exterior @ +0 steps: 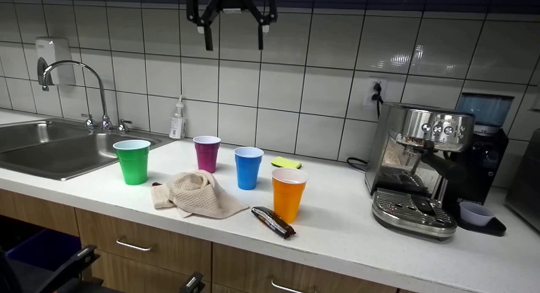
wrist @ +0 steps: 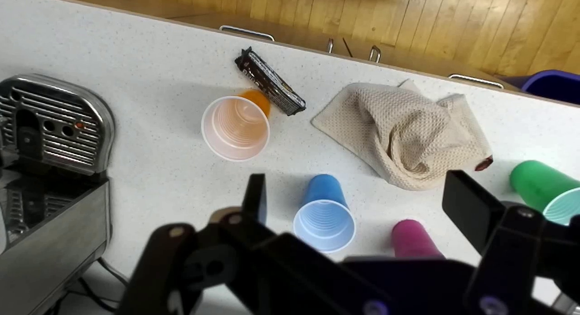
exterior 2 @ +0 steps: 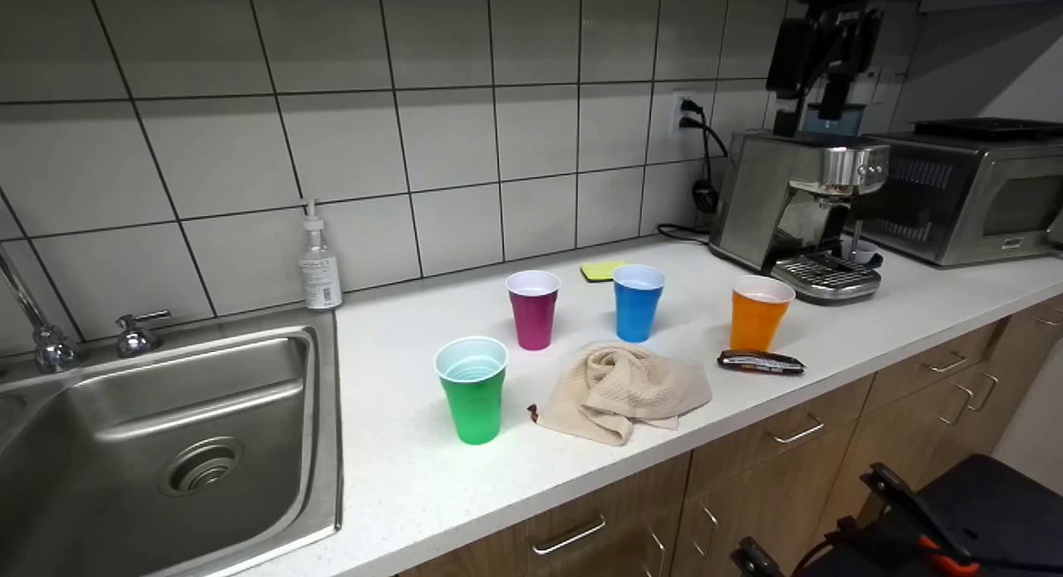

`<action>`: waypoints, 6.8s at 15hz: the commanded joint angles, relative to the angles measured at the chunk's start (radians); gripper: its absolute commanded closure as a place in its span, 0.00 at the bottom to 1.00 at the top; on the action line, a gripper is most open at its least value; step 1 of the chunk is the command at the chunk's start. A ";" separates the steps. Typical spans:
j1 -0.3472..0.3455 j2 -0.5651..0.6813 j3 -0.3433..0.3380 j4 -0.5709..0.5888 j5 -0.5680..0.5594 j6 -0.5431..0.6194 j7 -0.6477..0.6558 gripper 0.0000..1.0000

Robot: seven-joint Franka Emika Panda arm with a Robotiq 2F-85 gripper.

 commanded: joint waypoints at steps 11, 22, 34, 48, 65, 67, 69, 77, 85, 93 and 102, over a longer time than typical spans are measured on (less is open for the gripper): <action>-0.007 0.126 0.045 -0.083 -0.007 0.305 0.107 0.00; 0.014 0.385 0.073 -0.007 0.018 0.479 0.113 0.00; 0.018 0.599 0.105 0.146 0.029 0.491 0.131 0.00; 0.018 0.816 0.126 0.296 0.078 0.488 0.133 0.00; 0.021 0.972 0.124 0.377 0.063 0.516 0.180 0.00; 0.022 0.985 0.123 0.385 0.065 0.518 0.191 0.00; 0.022 0.993 0.123 0.392 0.066 0.518 0.199 0.00; 0.020 0.993 0.122 0.396 0.064 0.531 0.203 0.73; 0.016 0.965 0.122 0.376 0.065 0.541 0.195 0.99; -0.003 0.871 0.121 0.345 0.081 0.554 0.181 0.99; -0.017 0.709 0.100 0.274 0.074 0.532 0.184 0.99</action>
